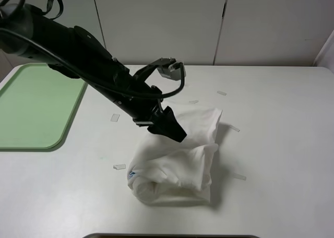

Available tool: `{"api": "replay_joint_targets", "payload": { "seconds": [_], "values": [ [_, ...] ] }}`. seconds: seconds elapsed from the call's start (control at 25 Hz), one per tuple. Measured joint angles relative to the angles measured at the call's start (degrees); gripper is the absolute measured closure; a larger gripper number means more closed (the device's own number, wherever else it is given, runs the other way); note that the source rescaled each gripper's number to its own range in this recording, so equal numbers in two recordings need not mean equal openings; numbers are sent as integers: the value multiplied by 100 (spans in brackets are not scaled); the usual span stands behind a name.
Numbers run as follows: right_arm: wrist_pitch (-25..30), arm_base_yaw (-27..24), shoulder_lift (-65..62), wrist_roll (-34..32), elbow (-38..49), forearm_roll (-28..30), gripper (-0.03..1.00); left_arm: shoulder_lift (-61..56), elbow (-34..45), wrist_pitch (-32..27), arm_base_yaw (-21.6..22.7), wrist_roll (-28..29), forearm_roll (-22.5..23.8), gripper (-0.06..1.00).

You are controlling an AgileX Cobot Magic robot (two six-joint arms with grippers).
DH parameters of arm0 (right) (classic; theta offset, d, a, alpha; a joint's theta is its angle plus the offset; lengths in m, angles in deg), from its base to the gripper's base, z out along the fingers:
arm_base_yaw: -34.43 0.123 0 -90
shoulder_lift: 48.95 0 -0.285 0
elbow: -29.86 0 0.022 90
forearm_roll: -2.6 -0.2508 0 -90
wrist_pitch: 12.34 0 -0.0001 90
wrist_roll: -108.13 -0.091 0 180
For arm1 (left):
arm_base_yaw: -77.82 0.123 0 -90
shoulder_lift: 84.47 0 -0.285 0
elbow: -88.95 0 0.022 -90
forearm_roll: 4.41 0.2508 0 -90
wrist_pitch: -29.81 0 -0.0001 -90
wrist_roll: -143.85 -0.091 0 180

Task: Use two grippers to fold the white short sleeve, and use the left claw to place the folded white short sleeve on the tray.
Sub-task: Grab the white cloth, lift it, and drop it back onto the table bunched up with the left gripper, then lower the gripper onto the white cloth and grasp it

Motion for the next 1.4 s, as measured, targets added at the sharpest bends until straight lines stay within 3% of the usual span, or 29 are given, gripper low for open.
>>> {"api": "replay_joint_targets", "payload": {
  "seconds": [0.72, 1.16, 1.4],
  "values": [
    [0, 0, 0, 0, 0, 0, -3, 230, 607, -144, -1142, -297, -21, 45],
    [0, 0, 0, -11, 0, -1, -3, -59, 607, -126, -1123, -297, -151, 45],
    [0, 0, 0, -16, 0, -1, -3, -665, 607, 121, -430, -297, -423, 45]
  ]
}}
